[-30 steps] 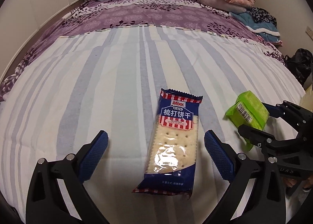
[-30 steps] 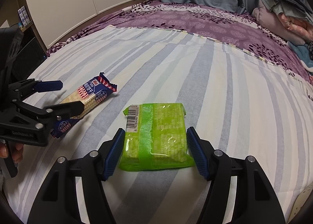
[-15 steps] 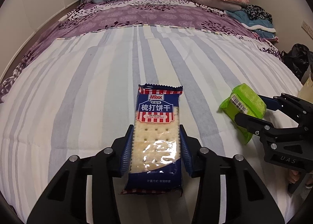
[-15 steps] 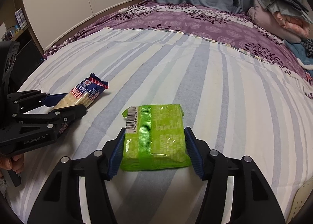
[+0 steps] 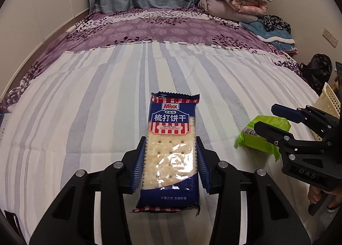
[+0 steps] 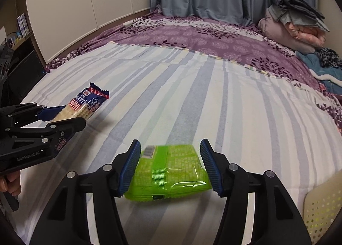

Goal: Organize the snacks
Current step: 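Lift the cracker pack with the left tool while right tool lifts the green pack, then carry the green pack into the basket and open the right tool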

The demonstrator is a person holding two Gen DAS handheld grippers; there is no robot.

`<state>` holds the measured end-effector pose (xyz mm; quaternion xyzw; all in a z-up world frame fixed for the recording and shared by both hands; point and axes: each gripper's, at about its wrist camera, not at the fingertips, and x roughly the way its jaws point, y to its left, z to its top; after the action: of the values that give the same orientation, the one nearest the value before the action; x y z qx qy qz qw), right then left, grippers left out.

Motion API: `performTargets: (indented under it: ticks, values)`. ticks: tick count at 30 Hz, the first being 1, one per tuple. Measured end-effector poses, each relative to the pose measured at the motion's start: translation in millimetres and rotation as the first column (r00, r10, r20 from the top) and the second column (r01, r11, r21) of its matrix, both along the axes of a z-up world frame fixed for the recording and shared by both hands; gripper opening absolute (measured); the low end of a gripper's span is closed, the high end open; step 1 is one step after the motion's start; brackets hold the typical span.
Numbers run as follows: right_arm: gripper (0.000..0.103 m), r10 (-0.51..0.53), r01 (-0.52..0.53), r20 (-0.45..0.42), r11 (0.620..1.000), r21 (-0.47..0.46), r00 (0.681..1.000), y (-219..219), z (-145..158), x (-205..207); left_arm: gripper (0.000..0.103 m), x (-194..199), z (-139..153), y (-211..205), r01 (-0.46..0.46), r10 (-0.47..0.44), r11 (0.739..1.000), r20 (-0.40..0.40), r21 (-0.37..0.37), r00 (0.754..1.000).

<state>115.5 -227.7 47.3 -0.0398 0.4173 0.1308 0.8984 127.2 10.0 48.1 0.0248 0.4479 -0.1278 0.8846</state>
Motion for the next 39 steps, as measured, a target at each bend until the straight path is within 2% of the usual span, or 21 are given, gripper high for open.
performTargets:
  ticks: [5, 7, 8, 9, 10, 13, 16, 20, 28, 31, 35, 39]
  values:
    - [0.046, -0.018, 0.018, 0.031, 1.000, 0.008, 0.999, -13.3, 17.1, -12.7, 0.045, -11.1, 13.7, -12.1, 0.021, -0.021, 1.000, 0.023, -0.002, 1.000]
    - [0.046, -0.015, 0.014, 0.024, 0.999, 0.045, 1.000, -23.6, 17.1, -16.4, 0.045, -13.8, 16.7, -13.7, 0.024, -0.024, 1.000, 0.026, -0.002, 0.999]
    - [0.049, -0.024, 0.023, 0.017, 0.998, 0.065, 1.000, -29.3, 15.7, -16.8, 0.045, -15.8, 18.1, -14.4, 0.025, -0.025, 1.000, 0.029, 0.001, 0.999]
    - [0.057, -0.037, 0.036, 0.005, 0.996, 0.081, 0.999, -34.2, 13.2, -15.7, 0.045, -17.8, 19.0, -14.5, 0.024, -0.024, 1.000, 0.031, 0.003, 0.999]
    - [0.061, -0.037, 0.036, 0.005, 0.996, 0.081, 0.999, -34.2, 13.2, -15.7, 0.045, -19.3, 19.7, -14.4, 0.023, -0.023, 1.000, 0.032, 0.002, 0.999]
    - [0.062, -0.063, 0.071, -0.068, 0.989, 0.128, 0.996, -49.8, -4.7, -12.8, 0.045, -22.2, 20.8, -13.6, 0.023, -0.023, 1.000, 0.031, 0.001, 0.999]
    - [0.063, -0.045, 0.061, -0.114, 0.987, 0.147, 0.992, -48.8, -18.3, -12.8, 0.045, -23.2, 20.6, -13.7, 0.024, -0.023, 1.000, 0.031, -0.004, 0.999]
    - [0.072, -0.005, 0.021, -0.121, 0.991, 0.131, 0.993, -37.3, -27.7, -10.4, 0.045, -26.0, 19.2, -12.8, 0.027, -0.027, 1.000, 0.026, -0.014, 0.999]
    - [0.070, 0.050, -0.040, -0.154, 0.997, 0.068, 0.987, -16.1, -39.9, -1.8, 0.045, -26.1, 14.7, -5.8, 0.019, -0.019, 0.999, 0.015, -0.027, 1.000]
    - [0.057, 0.043, -0.044, -0.120, 0.999, -0.007, 0.992, -9.9, -40.1, -7.7, 0.045, -27.0, 14.0, -6.5, 0.020, -0.020, 0.999, 0.012, -0.030, 1.000]
    - [0.056, 0.017, -0.016, -0.120, 1.000, 0.013, 0.993, -15.7, -36.1, -10.4, 0.045, -27.6, 15.9, -9.5, 0.028, -0.028, 0.999, 0.015, -0.031, 1.000]
    - [0.056, -0.017, 0.020, -0.066, 0.999, 0.042, 0.998, -28.8, -14.3, -22.3, 0.045, -31.4, 22.2, -16.2, 0.042, -0.041, 0.999, 0.028, -0.029, 0.999]
